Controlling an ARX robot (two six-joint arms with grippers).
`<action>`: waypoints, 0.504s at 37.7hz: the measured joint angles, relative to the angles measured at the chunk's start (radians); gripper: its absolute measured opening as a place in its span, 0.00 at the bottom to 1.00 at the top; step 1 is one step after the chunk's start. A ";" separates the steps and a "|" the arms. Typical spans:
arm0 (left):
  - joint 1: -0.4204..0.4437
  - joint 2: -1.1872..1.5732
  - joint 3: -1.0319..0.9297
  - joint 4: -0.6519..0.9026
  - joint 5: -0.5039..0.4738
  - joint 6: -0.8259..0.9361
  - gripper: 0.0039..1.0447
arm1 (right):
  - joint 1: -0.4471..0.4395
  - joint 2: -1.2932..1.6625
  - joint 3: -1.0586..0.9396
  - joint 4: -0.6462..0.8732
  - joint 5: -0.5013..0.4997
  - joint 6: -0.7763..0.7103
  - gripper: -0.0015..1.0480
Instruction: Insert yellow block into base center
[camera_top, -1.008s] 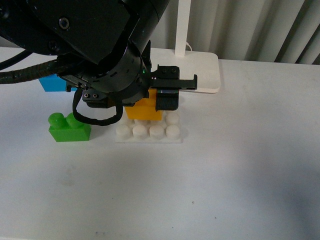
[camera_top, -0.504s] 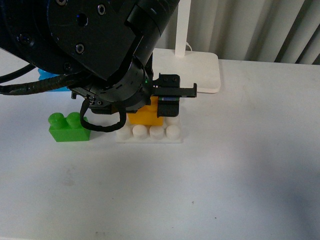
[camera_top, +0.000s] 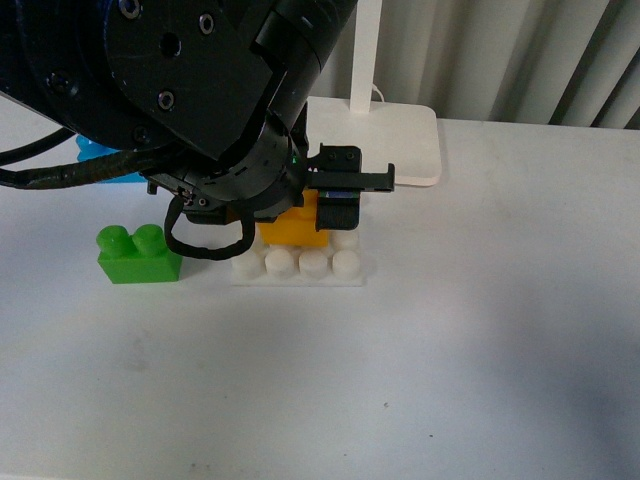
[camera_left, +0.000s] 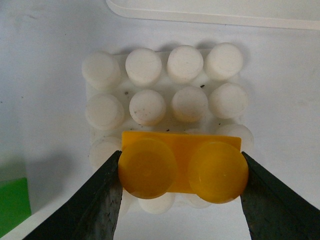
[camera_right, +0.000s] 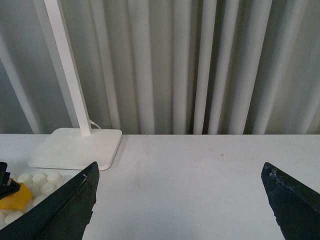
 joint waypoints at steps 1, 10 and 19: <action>-0.001 0.002 0.000 0.000 -0.001 0.000 0.57 | 0.000 0.000 0.000 0.000 0.000 0.000 0.91; -0.003 0.005 0.000 -0.005 -0.005 0.002 0.57 | 0.000 0.000 0.000 0.000 0.000 0.000 0.91; -0.004 0.010 0.006 -0.013 -0.010 0.009 0.57 | 0.000 0.000 0.000 0.000 0.000 0.000 0.91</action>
